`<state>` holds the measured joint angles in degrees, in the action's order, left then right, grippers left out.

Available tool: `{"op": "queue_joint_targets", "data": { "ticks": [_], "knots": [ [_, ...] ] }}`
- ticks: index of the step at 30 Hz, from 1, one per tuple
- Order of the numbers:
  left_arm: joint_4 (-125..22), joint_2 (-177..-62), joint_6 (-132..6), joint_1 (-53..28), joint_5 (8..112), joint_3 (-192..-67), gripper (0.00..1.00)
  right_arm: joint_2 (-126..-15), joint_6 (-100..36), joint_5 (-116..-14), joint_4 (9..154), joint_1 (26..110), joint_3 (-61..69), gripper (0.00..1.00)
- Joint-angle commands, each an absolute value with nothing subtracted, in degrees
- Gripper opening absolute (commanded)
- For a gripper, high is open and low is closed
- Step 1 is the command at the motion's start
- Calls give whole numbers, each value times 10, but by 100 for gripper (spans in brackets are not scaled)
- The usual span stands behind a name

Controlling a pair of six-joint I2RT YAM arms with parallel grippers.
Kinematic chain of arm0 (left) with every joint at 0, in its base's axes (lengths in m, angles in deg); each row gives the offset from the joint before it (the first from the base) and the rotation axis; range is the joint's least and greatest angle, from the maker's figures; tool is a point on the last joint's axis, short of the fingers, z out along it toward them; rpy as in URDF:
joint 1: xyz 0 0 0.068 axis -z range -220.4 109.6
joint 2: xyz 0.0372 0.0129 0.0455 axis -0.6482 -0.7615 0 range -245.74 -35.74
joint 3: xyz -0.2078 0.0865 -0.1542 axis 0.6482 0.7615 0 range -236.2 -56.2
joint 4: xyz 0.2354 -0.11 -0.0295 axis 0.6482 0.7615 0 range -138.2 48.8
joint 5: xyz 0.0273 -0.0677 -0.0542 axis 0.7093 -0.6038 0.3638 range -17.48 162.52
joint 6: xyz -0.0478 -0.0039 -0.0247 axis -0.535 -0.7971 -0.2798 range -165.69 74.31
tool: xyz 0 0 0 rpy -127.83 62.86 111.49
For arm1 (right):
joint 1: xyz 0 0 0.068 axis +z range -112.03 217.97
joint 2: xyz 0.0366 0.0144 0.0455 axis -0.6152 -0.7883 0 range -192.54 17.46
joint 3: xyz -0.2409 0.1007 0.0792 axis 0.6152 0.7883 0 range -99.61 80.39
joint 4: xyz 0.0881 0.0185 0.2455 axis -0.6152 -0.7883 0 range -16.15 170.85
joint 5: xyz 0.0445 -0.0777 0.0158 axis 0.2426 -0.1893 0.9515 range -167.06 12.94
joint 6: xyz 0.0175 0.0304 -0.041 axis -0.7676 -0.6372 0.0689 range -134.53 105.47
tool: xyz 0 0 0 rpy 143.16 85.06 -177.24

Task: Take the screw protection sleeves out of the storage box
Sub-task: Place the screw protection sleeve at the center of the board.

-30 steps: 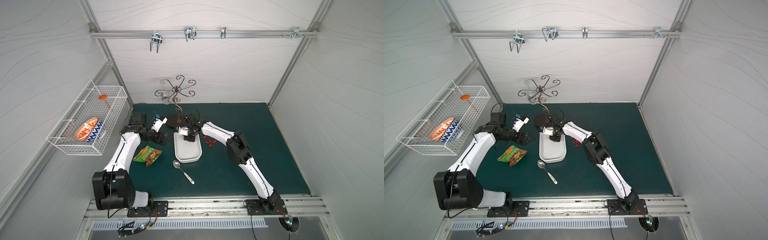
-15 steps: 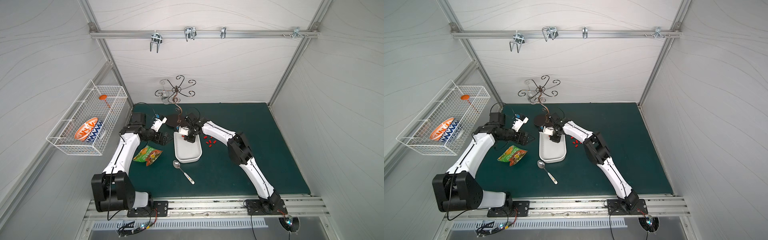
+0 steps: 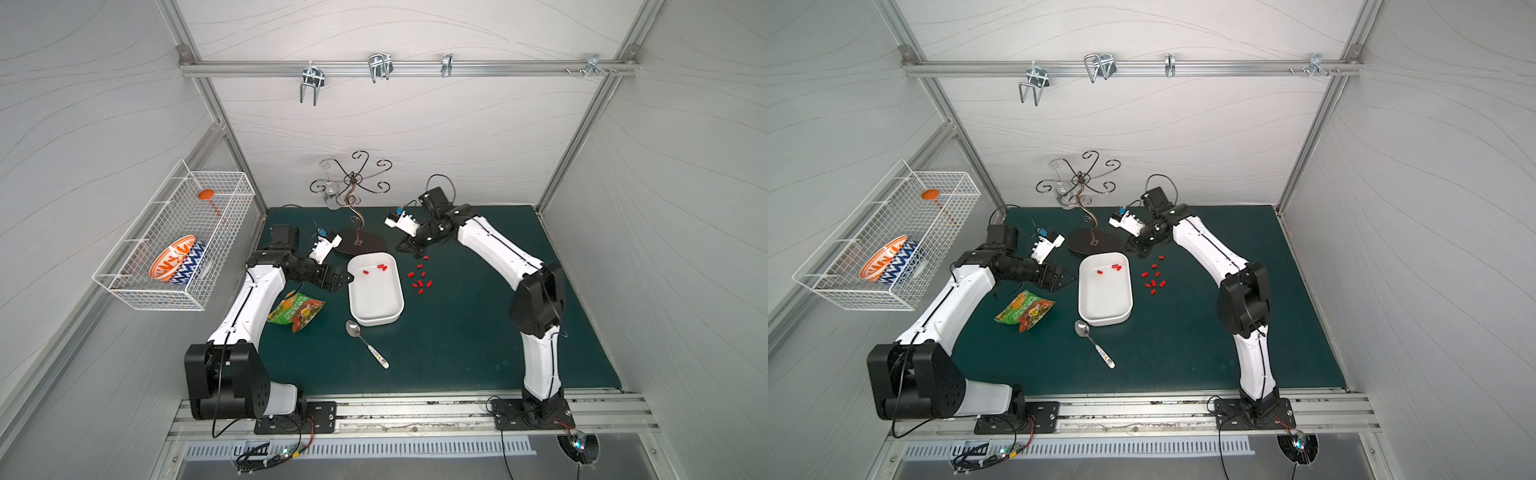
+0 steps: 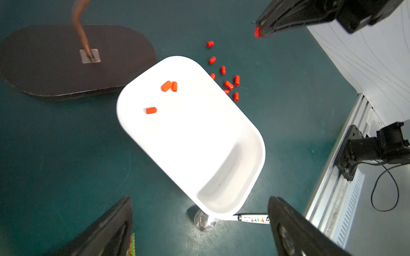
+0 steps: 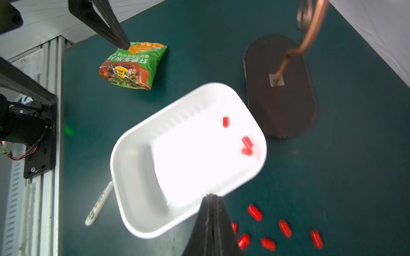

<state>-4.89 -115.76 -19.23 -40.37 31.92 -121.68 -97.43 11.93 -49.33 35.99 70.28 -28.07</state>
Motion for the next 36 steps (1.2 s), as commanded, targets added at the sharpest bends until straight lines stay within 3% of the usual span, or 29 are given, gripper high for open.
{"op": "queue_joint_targets", "data": {
  "ticks": [1, 7, 17, 20, 27, 36],
  "knots": [
    [-80, -1169, -174, -366, 346, -1212, 98, -946, 101, -501, 366, 659, -191, 3],
    [-90, -1179, -179, -331, 358, -1210, 99, -952, 82, -575, 411, 609, -98, 3],
    [-86, -1173, -176, -317, 374, -1205, 99, -1040, 62, -665, 440, 653, -107, 7],
    [-85, -1172, -175, -316, 374, -1204, 99, -1057, 61, -673, 443, 659, -116, 12],
    [-83, -1168, -171, -315, 376, -1201, 99, -1055, 61, -656, 439, 658, -123, 36],
    [-73, -1167, -165, -315, 387, -1201, 99, -993, 72, -559, 409, 632, -149, 47]
  ]
}}
